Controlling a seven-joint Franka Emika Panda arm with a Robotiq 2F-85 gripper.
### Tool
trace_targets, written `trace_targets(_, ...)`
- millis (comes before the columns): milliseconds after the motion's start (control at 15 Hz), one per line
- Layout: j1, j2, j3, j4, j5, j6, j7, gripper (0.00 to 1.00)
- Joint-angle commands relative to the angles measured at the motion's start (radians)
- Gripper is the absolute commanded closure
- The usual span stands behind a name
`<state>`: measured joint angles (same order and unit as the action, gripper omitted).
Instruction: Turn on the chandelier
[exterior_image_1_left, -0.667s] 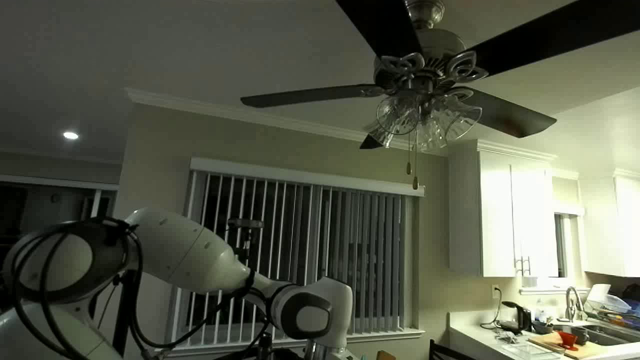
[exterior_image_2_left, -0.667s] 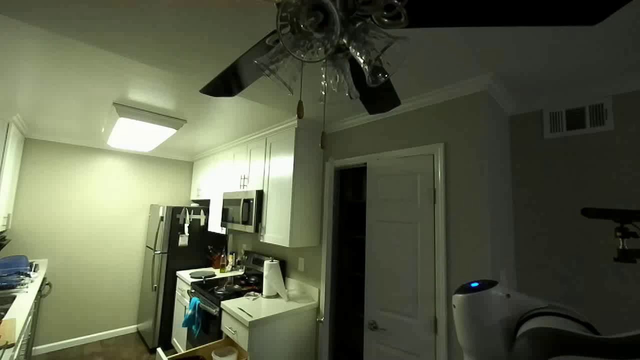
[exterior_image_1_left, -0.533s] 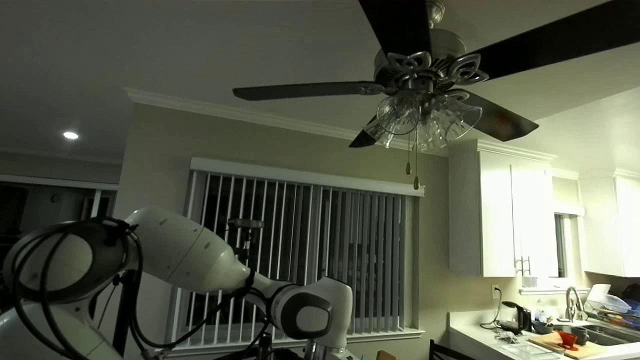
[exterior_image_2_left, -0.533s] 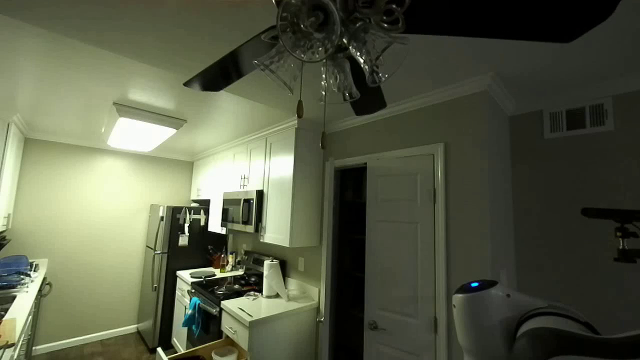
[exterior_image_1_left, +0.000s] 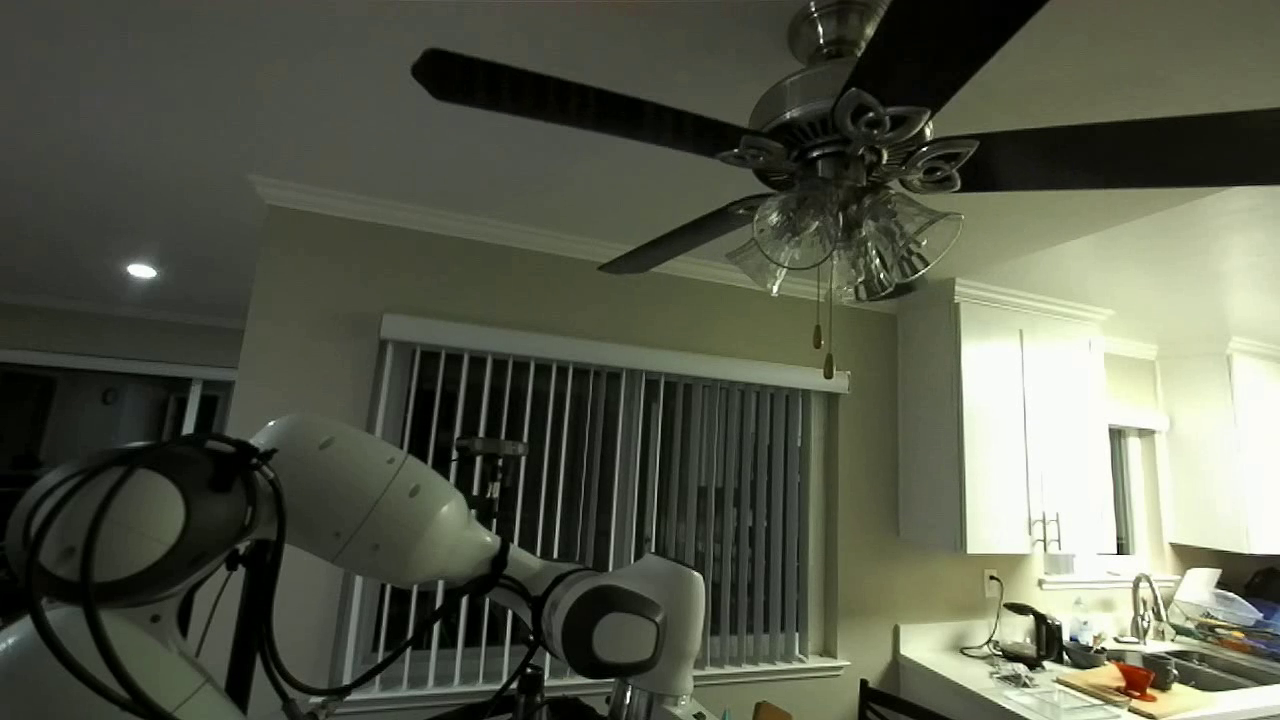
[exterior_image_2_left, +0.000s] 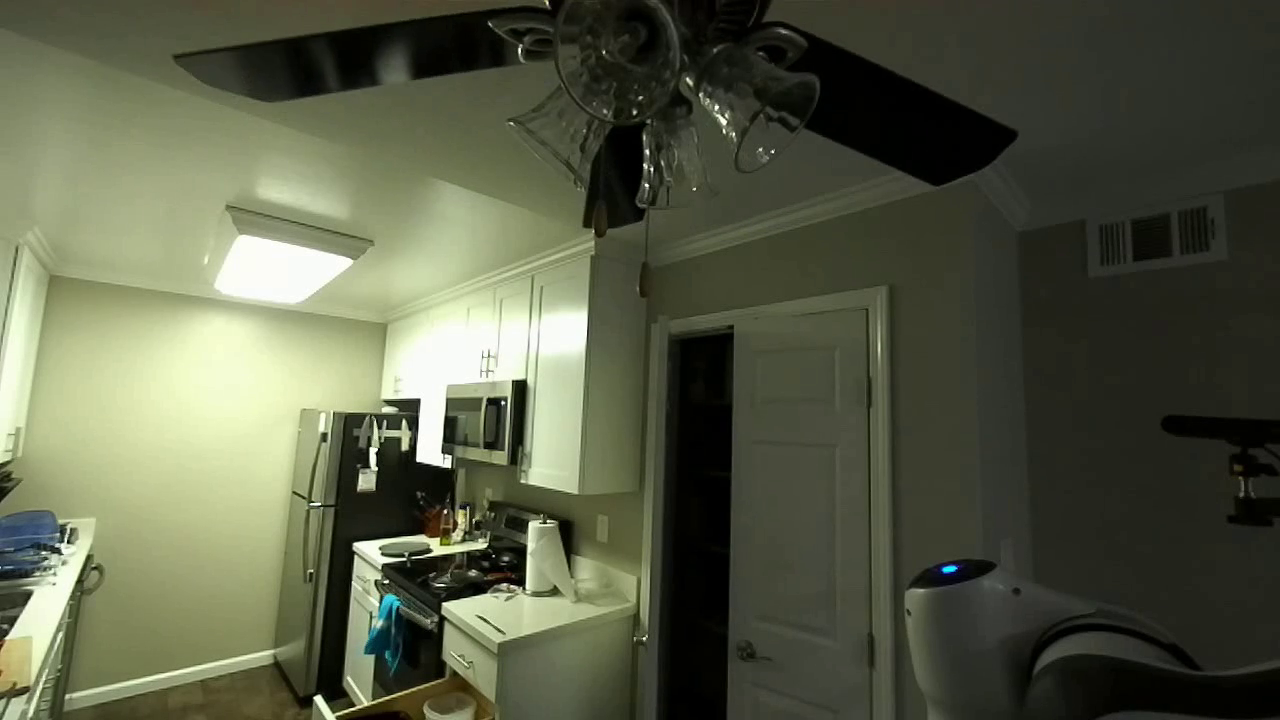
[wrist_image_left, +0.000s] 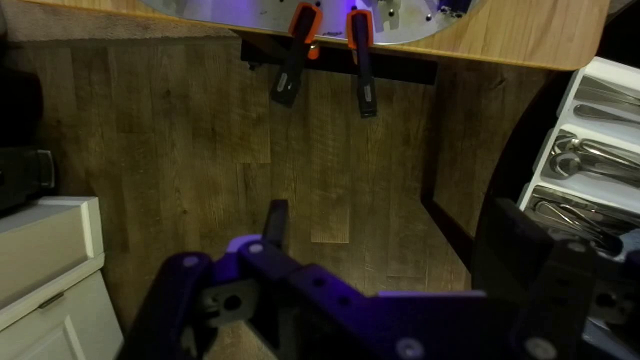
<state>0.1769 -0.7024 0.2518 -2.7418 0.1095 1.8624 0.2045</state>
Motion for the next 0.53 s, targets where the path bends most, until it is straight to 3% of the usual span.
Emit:
trace_targets(0, 0.007, 0.001, -0.007, 0.002, -0.004, -0.003, 0.004, 0.0)
trace_targets(200, 0.015, -0.004, -0.013, -0.011, 0.002, 0.05, -0.02, 0.0)
trace_targets(333, 0.028, -0.009, -0.021, -0.027, -0.003, 0.154, -0.066, 0.0)
trace_targets(400, 0.034, 0.13, 0.024, 0.146, 0.026, 0.179, -0.001, 0.0)
trace_targets(467, 0.037, 0.141, 0.031, 0.159, 0.019, 0.23, -0.004, 0.0)
